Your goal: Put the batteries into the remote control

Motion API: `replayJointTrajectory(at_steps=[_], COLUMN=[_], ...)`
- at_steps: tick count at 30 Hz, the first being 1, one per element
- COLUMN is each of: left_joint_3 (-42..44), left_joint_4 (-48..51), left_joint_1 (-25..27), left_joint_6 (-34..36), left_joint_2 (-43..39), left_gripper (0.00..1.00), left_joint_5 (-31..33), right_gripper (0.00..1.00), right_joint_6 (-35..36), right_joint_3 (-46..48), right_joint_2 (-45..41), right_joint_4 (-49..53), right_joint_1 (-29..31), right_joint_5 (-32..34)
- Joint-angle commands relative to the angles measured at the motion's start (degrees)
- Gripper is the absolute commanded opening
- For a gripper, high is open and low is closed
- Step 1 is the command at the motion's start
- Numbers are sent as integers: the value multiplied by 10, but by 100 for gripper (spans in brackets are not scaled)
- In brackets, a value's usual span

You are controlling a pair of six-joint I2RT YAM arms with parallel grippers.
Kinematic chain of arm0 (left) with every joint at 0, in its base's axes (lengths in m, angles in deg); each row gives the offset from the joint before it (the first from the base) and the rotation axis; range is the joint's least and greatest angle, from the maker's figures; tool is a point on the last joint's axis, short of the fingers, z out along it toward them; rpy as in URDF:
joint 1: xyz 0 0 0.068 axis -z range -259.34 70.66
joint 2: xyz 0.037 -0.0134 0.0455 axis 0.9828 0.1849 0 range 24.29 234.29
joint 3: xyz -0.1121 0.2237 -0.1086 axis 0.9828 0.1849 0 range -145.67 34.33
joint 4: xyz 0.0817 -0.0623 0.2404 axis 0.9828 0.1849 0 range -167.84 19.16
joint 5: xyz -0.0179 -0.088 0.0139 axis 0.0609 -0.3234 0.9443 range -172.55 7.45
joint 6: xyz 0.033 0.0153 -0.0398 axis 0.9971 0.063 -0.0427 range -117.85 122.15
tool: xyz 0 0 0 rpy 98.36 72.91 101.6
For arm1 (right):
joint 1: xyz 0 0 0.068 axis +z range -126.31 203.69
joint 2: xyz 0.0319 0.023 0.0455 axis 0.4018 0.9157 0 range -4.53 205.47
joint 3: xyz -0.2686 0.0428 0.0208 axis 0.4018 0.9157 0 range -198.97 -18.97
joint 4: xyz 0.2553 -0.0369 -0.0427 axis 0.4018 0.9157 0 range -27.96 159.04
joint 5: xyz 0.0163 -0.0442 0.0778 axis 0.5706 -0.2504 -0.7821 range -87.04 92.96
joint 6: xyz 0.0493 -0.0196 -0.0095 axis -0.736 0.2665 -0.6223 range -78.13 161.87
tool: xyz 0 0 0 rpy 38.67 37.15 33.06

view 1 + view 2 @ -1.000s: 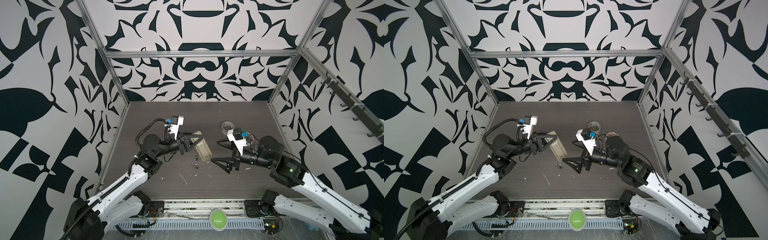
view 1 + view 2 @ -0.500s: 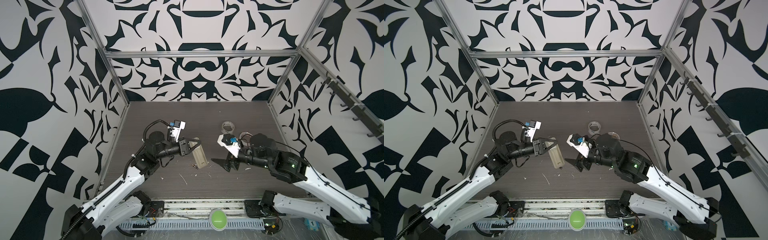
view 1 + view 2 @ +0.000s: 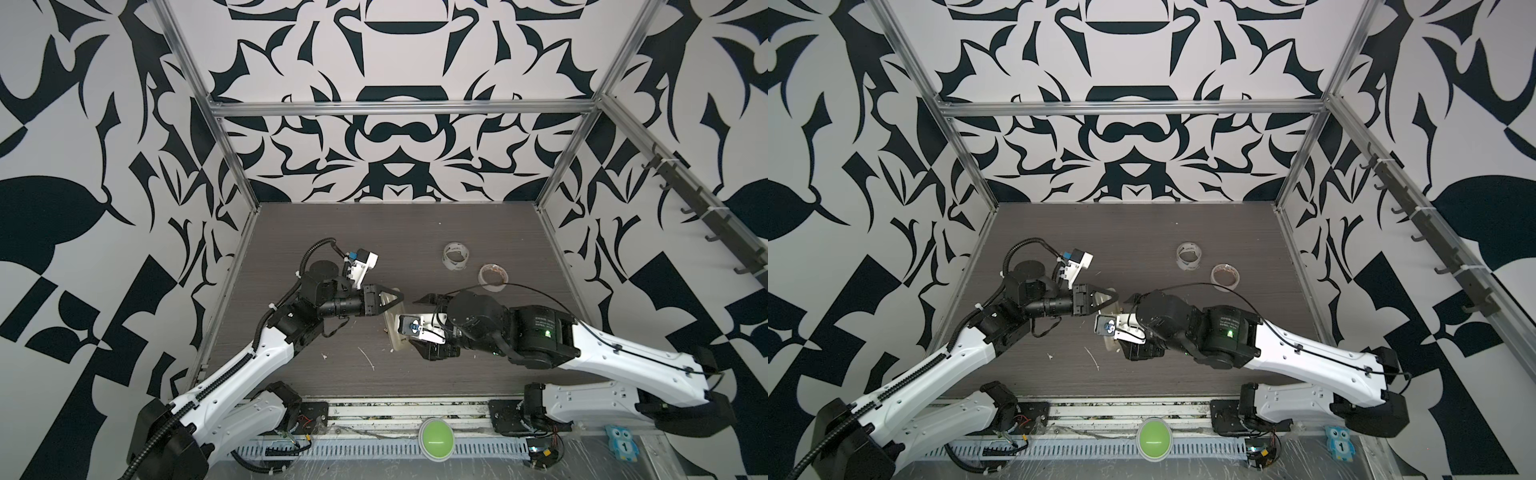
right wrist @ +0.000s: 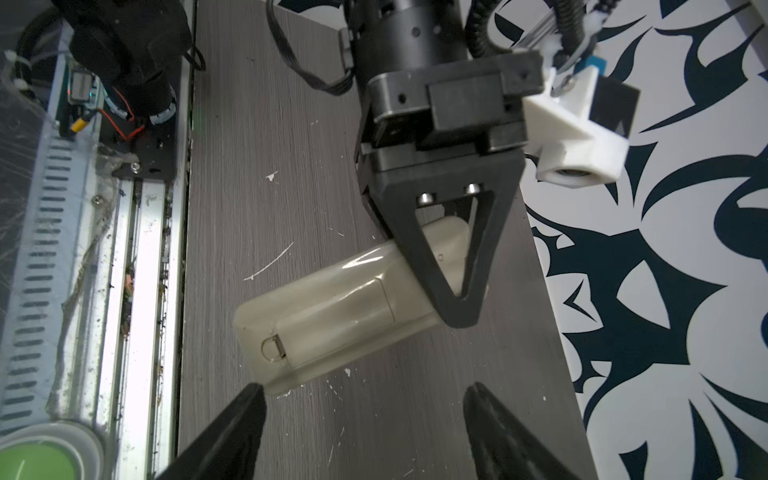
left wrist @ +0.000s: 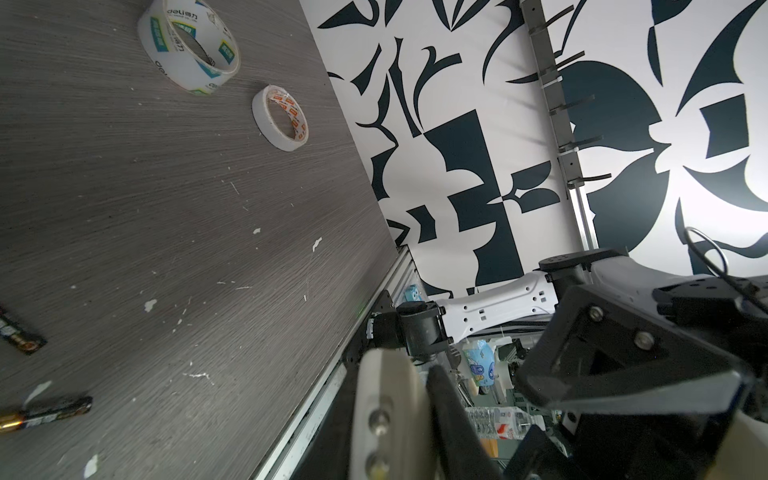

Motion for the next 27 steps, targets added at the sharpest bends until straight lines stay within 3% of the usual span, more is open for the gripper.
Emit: replayJointTrajectory(at_steps=[1,8,16,27], left_joint_3=[-21,-21,-14,-6], left_joint_4=[19,20,-11,-48], left_joint_1=[-2,-3,-5,-13], left_joint_6=[-8,-29,-65,-106], left_joint_2=[-6,-3,0,4], left_gripper=[0,0,0,0], left_joint_5=[-9,34,31,19], right_gripper=[79,77,77,75], right_joint_6=[20,1,-12,-3], right_joint_3=[-39,-62,-41,-45], right_joint_2=[7,46,32,53], right_joint_4=[17,32,5,17], right_joint_1=[8,34,38,44], right_joint_5=[44,114,83,94])
